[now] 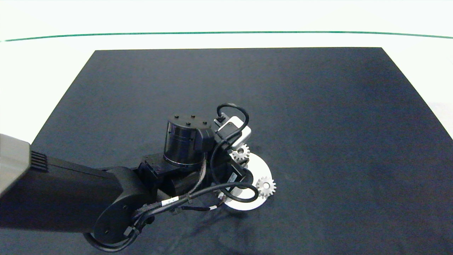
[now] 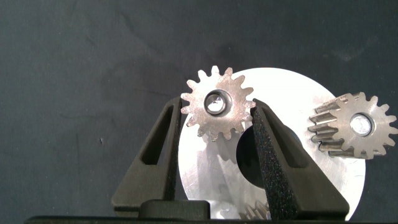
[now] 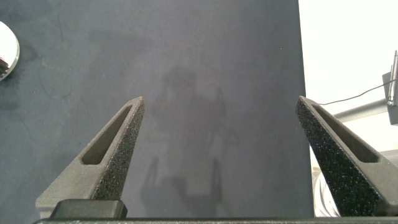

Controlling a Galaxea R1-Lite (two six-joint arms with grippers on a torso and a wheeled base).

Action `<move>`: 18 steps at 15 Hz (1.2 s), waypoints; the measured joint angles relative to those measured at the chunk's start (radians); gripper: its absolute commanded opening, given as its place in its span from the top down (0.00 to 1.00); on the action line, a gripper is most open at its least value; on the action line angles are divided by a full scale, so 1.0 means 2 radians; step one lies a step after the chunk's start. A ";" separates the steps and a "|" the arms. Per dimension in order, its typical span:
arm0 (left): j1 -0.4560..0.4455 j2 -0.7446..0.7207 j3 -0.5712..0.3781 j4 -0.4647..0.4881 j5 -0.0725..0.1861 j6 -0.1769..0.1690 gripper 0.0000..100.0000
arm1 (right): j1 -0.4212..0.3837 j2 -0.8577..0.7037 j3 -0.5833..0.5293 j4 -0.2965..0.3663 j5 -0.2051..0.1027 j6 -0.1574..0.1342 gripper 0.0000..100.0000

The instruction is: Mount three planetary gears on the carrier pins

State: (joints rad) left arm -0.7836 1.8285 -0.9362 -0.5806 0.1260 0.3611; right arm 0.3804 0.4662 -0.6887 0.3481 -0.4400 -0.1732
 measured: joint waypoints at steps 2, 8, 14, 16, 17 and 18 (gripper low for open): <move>0.000 0.000 0.000 0.000 0.000 0.000 1.00 | 0.000 0.001 0.000 0.000 0.000 0.000 0.00; 0.000 0.001 0.000 0.000 0.001 0.000 0.00 | 0.000 0.002 0.000 0.000 0.000 0.000 0.00; -0.002 0.002 -0.010 0.001 0.000 -0.001 0.00 | 0.000 0.002 0.000 0.000 0.000 0.000 0.00; -0.002 0.001 -0.012 0.001 0.000 0.000 0.00 | 0.000 0.002 0.000 0.000 0.000 0.000 0.00; -0.001 -0.001 -0.013 0.003 0.000 0.000 0.00 | 0.000 0.002 0.000 0.000 0.000 0.000 0.00; 0.001 -0.005 -0.013 0.005 0.000 0.000 0.00 | 0.000 0.002 0.000 0.000 0.000 0.000 0.00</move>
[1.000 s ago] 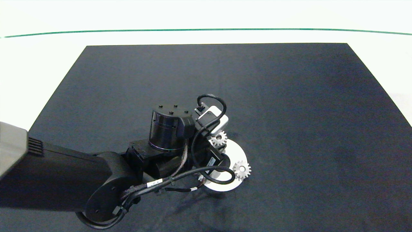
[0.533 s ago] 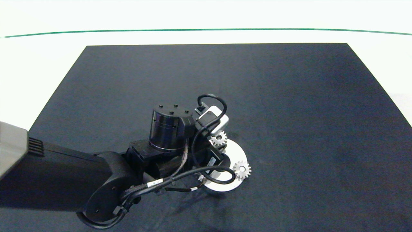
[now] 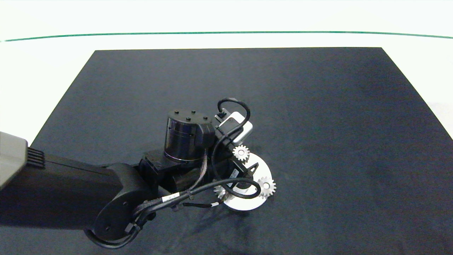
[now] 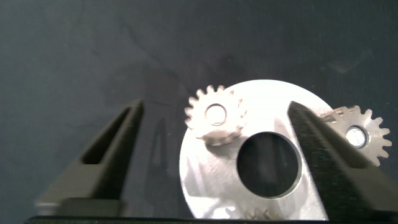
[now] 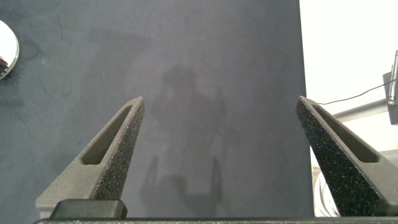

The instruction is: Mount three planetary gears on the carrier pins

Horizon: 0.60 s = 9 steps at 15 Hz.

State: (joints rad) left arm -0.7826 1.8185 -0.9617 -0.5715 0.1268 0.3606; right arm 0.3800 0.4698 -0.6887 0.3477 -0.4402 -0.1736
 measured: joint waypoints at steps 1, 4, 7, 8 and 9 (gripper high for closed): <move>0.003 -0.006 0.001 0.002 0.000 0.000 0.00 | 0.000 0.000 0.000 0.000 0.000 0.000 0.00; 0.027 -0.053 0.005 0.057 0.001 0.000 0.00 | 0.001 0.000 -0.001 0.000 -0.001 0.000 0.00; 0.084 -0.139 0.004 0.166 0.011 -0.006 0.00 | -0.009 0.003 -0.009 -0.001 0.000 0.001 0.00; 0.118 -0.173 0.007 0.188 0.019 -0.009 0.00 | -0.015 0.005 -0.015 -0.002 -0.001 0.001 0.00; 0.151 -0.204 0.011 0.207 0.024 -0.013 0.00 | -0.023 0.007 -0.020 0.000 -0.001 0.001 0.00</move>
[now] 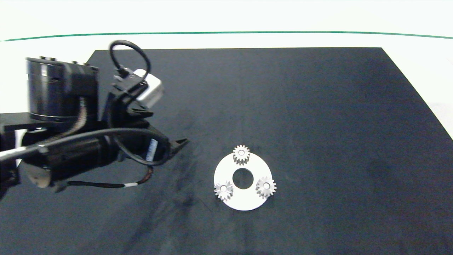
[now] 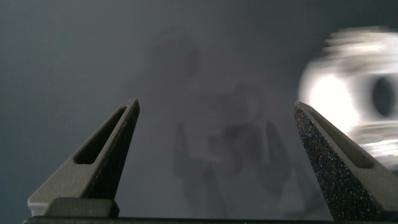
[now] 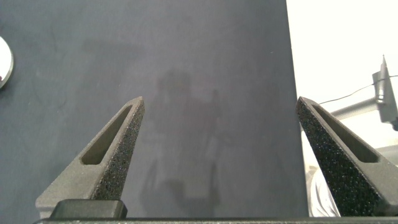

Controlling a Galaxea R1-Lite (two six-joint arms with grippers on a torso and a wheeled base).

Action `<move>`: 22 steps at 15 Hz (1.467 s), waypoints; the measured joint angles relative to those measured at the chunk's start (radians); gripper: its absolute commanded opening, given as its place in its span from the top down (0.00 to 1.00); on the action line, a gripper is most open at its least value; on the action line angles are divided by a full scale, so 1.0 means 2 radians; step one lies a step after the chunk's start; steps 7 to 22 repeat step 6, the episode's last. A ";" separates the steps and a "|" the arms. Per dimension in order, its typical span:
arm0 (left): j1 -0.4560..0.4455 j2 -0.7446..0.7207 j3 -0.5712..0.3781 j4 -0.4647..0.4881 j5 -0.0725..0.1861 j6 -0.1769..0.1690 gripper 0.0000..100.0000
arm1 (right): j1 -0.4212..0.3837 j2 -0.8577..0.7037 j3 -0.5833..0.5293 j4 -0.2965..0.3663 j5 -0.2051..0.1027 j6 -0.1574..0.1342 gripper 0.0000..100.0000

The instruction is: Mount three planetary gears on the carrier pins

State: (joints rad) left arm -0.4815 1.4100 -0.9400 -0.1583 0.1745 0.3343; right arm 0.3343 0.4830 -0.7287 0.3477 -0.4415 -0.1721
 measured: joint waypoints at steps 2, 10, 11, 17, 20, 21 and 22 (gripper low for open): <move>0.074 -0.068 0.014 0.041 0.004 -0.007 0.00 | -0.028 0.001 -0.007 0.001 0.000 -0.002 0.00; 0.187 -0.201 0.038 0.107 0.007 -0.011 0.00 | -0.094 -0.009 -0.015 0.000 0.000 -0.012 0.00; 0.187 -0.201 0.038 0.107 0.007 -0.011 0.00 | -0.094 -0.009 -0.015 0.000 0.000 -0.012 0.00; 0.187 -0.201 0.038 0.107 0.007 -0.011 0.00 | -0.094 -0.009 -0.015 0.000 0.000 -0.012 0.00; 0.187 -0.201 0.038 0.107 0.007 -0.011 0.00 | -0.094 -0.009 -0.015 0.000 0.000 -0.012 0.00; 0.187 -0.201 0.038 0.107 0.007 -0.011 0.00 | -0.094 -0.009 -0.015 0.000 0.000 -0.012 0.00; 0.187 -0.201 0.038 0.107 0.007 -0.011 0.00 | -0.094 -0.009 -0.015 0.000 0.000 -0.012 0.00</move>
